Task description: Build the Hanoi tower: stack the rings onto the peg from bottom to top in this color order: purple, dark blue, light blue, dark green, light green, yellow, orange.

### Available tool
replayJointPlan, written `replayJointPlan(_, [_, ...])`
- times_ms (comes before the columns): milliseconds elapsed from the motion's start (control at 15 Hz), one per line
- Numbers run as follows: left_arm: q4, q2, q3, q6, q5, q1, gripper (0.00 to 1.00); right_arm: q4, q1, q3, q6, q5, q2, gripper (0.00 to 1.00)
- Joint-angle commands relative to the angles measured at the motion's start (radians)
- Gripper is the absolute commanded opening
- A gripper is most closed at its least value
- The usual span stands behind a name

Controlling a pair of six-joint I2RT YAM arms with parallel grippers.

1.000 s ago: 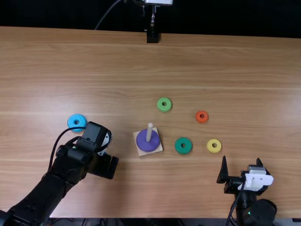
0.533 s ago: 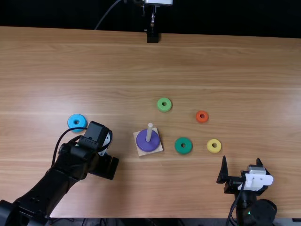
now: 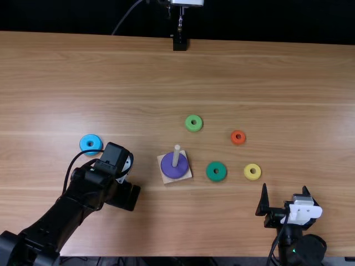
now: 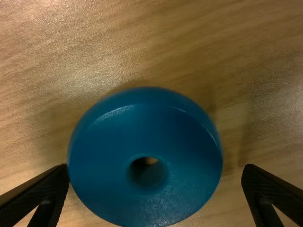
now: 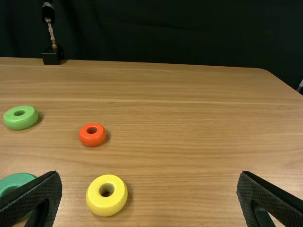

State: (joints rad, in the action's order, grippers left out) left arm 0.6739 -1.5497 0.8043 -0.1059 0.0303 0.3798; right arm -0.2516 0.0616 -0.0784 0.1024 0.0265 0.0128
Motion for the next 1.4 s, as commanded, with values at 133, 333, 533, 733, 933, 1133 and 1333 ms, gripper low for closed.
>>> replayJointPlan(133, [-0.004,-0.024,0.006,0.005,0.018,-0.001,1.00,-0.066,0.007,0.063,-0.001,0.014,-0.013,1.00])
replayJointPlan(333, [-0.019,-0.024,0.006,0.001,0.041,0.001,0.24,-0.066,0.007,0.063,-0.001,0.014,-0.013,1.00])
replayJointPlan(533, [-0.077,-0.024,0.001,0.001,0.065,-0.005,0.00,-0.066,0.006,0.063,-0.001,0.014,-0.013,1.00])
replayJointPlan(733, [-0.072,-0.020,0.013,0.001,0.069,-0.007,0.00,-0.066,0.007,0.063,-0.001,0.014,-0.013,1.00])
replayJointPlan(933, [0.011,-0.024,0.161,-0.001,0.069,-0.005,0.00,-0.066,0.007,0.063,-0.001,0.014,-0.013,1.00])
replayJointPlan(1133, [0.276,-0.027,0.348,0.001,0.069,-0.007,0.00,-0.066,0.007,0.063,-0.001,0.014,-0.013,1.00])
replayJointPlan(1333, [0.453,-0.073,0.533,-0.001,0.071,-0.007,0.00,-0.066,0.007,0.063,-0.001,0.014,-0.013,1.00])
